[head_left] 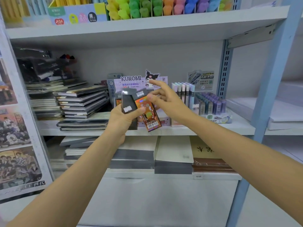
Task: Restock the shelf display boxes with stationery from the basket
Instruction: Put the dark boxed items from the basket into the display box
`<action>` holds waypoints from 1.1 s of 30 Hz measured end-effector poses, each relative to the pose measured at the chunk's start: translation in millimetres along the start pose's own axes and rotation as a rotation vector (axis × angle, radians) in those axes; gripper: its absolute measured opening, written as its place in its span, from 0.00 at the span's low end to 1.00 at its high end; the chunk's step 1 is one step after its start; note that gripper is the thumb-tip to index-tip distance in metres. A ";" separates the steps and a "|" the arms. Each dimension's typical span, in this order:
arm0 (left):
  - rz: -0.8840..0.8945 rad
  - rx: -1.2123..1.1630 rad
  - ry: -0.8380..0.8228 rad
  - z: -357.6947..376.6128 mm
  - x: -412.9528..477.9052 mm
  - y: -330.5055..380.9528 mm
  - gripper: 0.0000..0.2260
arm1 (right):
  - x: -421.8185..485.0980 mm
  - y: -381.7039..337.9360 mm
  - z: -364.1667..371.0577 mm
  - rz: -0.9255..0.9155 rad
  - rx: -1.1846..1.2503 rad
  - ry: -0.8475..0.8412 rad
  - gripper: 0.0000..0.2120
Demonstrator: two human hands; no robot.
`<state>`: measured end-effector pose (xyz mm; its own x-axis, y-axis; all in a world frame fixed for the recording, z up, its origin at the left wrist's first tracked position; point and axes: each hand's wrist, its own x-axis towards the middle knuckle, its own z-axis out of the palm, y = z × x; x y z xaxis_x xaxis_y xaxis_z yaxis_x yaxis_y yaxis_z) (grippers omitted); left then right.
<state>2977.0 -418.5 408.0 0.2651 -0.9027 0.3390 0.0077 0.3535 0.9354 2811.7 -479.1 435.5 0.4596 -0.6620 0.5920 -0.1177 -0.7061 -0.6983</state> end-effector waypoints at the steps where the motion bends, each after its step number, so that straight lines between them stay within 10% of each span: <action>1: 0.019 0.034 -0.021 0.6 -0.8 -1.2 0.09 | 2.9 -2.6 0.9 -0.008 -0.027 -0.016 0.24; 11: -0.029 -0.010 0.055 -25.0 11.8 -14.0 0.05 | 40.1 -5.7 -19.8 -0.007 -0.275 0.347 0.10; 33: -0.097 0.023 0.006 -32.4 16.8 -42.7 0.12 | 58.9 18.2 0.7 -0.024 -0.590 0.043 0.08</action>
<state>3012.4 -440.7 370.5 0.2702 -0.9308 0.2462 0.0118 0.2589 0.9658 2837.2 -530.8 457.4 0.4336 -0.6452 0.6290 -0.5833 -0.7331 -0.3499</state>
